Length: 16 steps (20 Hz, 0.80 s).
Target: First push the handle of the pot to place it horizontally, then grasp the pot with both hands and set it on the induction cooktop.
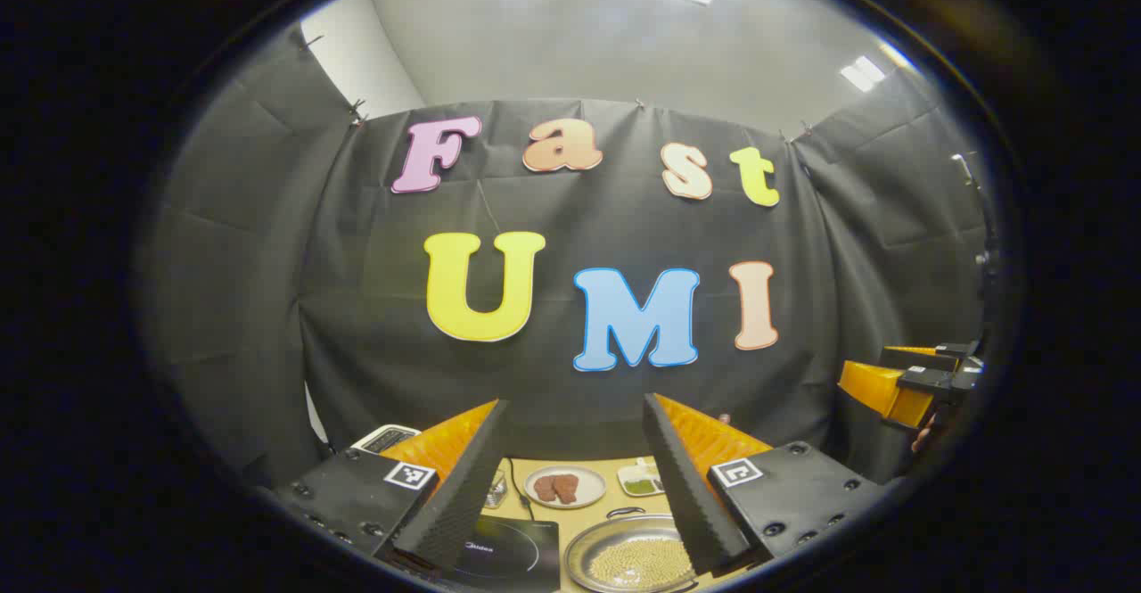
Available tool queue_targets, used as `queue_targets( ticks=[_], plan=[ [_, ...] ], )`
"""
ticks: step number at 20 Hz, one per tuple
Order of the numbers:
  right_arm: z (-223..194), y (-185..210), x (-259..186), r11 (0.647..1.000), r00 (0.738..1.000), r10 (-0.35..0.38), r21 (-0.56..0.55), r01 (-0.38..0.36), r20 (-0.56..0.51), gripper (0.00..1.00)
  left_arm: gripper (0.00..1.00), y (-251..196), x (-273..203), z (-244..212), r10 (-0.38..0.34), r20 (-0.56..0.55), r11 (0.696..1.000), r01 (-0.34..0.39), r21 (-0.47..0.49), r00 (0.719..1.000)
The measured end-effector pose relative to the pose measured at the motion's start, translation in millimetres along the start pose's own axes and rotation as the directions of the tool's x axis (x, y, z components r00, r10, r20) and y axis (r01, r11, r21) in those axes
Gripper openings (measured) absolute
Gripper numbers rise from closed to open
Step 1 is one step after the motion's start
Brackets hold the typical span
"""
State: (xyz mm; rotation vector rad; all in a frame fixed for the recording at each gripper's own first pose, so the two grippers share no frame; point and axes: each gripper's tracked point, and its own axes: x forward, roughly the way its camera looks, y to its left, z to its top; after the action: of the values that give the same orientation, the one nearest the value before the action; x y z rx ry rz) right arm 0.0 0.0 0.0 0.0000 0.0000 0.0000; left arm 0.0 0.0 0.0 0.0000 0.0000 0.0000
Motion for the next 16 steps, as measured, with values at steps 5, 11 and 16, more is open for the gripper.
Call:
queue_targets(
  ticks=[5, 11, 16],
  plan=[
    [-4.4, -1.0, 6.6, 1.000, 1.000, 0.001, 0.001, -0.001, -0.016, 0.95, 0.98, 0.6, 2.3, -4.8, 0.001, -0.008, 1.000, -0.001, -0.007, 1.000],
    [-10.3, 0.7, 8.2, 1.000, 0.999, 0.001, 0.000, -0.001, -0.041, 0.95, 0.97, 3.2, 5.9, -9.5, -0.004, -0.027, 1.000, 0.004, -0.012, 1.000],
    [-16.5, 2.9, 7.7, 1.000, 0.998, 0.000, -0.001, 0.000, -0.060, 0.95, 0.98, 6.0, 6.8, -10.4, -0.008, -0.031, 1.000, 0.008, 0.000, 0.999]
  ],
)
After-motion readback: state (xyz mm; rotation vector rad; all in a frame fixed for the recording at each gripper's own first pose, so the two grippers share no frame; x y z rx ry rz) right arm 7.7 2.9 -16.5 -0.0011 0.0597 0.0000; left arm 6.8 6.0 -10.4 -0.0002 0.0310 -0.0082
